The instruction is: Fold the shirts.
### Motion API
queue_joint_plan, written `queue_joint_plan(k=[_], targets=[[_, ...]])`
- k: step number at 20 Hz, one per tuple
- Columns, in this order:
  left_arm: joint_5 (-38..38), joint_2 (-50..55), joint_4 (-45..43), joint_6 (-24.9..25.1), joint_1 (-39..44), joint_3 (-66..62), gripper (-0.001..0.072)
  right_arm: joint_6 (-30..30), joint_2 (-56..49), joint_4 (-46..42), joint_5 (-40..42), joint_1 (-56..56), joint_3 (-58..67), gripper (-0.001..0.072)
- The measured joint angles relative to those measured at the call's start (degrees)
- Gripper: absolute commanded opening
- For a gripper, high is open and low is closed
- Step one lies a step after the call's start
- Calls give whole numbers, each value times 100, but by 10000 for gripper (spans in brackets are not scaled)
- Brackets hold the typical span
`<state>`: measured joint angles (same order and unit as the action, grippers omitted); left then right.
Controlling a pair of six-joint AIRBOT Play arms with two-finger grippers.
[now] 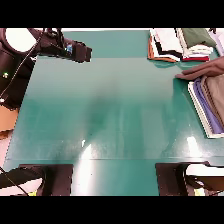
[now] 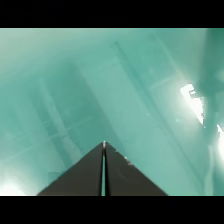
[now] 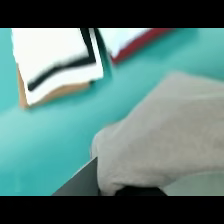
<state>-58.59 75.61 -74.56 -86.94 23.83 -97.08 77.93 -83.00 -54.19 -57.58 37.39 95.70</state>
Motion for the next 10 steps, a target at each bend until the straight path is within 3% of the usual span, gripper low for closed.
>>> queue_joint_plan(k=[5, 10], targets=[[-63, 0, 0, -2, 0, 0, 24, -33, -146, 37, 81, 164, 1003, 17], [-98, 0, 0, -4, 0, 0, 25, -205, -170, 37, -378, 509, 1587, 17]])
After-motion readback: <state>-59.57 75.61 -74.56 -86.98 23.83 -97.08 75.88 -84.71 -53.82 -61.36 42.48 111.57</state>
